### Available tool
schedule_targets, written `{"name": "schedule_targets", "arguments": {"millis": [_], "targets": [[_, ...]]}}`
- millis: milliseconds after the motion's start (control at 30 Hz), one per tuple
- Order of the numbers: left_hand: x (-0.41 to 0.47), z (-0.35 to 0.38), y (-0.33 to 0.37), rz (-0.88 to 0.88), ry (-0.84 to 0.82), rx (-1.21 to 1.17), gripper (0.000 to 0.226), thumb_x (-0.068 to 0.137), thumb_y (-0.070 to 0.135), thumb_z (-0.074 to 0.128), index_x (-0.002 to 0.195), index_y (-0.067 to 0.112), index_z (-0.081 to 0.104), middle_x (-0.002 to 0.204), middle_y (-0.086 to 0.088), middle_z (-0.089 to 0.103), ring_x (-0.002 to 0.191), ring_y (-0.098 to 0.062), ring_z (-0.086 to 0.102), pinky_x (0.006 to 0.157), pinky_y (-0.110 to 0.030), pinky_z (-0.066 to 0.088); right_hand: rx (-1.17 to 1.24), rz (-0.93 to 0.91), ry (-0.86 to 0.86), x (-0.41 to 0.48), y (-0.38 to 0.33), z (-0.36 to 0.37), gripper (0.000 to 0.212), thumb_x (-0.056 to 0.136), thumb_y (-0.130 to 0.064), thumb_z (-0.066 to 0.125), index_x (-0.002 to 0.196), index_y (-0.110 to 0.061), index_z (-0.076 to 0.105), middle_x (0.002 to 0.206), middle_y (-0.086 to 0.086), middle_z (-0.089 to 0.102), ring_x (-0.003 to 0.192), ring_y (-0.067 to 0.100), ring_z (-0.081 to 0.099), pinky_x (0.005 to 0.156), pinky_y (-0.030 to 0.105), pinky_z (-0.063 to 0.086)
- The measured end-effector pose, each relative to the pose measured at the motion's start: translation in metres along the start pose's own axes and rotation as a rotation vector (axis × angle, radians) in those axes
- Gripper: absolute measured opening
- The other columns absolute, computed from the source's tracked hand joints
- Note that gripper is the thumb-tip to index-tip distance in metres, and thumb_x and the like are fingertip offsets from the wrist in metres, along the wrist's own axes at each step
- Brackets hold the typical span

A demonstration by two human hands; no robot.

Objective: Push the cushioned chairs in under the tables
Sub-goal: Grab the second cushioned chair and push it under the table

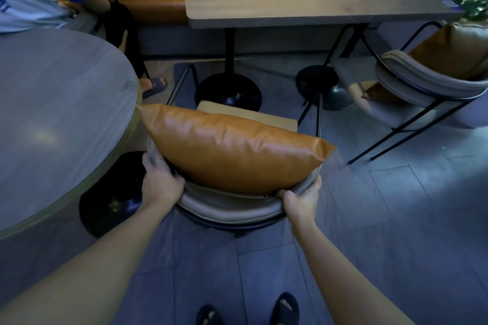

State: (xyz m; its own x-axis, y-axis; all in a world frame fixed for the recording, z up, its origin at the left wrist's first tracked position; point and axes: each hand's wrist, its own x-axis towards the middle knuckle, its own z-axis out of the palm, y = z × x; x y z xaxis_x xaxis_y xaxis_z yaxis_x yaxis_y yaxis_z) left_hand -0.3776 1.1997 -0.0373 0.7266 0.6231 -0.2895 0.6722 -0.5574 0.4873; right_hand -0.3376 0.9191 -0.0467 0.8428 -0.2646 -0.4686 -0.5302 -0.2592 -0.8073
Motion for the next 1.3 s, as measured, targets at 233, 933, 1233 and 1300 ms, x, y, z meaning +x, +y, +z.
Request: {"name": "schedule_targets", "arguments": {"millis": [233, 933, 1233, 1300], "targets": [[-0.003, 0.001, 0.006, 0.01, 0.044, -0.025, 0.073, 0.088, 0.01, 0.06, 0.151, 0.001, 0.025, 0.165, -0.02, 0.006, 0.119, -0.051, 0.053, 0.093, -0.047, 0.048, -0.065, -0.07, 0.0, 0.007, 0.003, -0.003, 0.115, 0.058, -0.032, 0.072, 0.158, -0.029, 0.014, 0.154, 0.012, 0.044, 0.133, 0.041, 0.051, 0.105, 0.063, 0.046], [0.024, 0.043, 0.081, -0.025, 0.148, -0.112, 0.087, 0.084, 0.012, 0.058, 0.157, 0.017, 0.013, 0.16, -0.022, 0.017, 0.112, -0.05, 0.057, 0.088, -0.047, 0.049, -0.193, -0.138, -0.047, 0.126, -0.052, -0.031, 0.086, 0.076, -0.001, 0.079, 0.145, -0.02, 0.03, 0.124, 0.016, 0.058, 0.108, 0.042, 0.062, 0.092, 0.06, 0.055], [0.048, 0.058, 0.114, -0.09, 0.201, -0.104, 0.082, 0.086, 0.012, 0.057, 0.157, 0.012, 0.016, 0.16, -0.022, 0.017, 0.114, -0.051, 0.054, 0.091, -0.048, 0.047, -0.241, -0.166, -0.096, 0.17, -0.08, -0.03, 0.096, 0.066, -0.021, 0.076, 0.147, -0.025, 0.024, 0.128, 0.018, 0.058, 0.109, 0.043, 0.062, 0.09, 0.06, 0.055], [0.052, 0.062, 0.121, -0.095, 0.21, -0.102, 0.083, 0.085, 0.014, 0.057, 0.157, 0.012, 0.015, 0.16, -0.023, 0.017, 0.114, -0.051, 0.055, 0.091, -0.048, 0.048, -0.263, -0.174, -0.109, 0.182, -0.088, -0.032, 0.099, 0.063, -0.025, 0.075, 0.147, -0.023, 0.023, 0.128, 0.019, 0.059, 0.107, 0.044, 0.062, 0.09, 0.06, 0.056]]}}
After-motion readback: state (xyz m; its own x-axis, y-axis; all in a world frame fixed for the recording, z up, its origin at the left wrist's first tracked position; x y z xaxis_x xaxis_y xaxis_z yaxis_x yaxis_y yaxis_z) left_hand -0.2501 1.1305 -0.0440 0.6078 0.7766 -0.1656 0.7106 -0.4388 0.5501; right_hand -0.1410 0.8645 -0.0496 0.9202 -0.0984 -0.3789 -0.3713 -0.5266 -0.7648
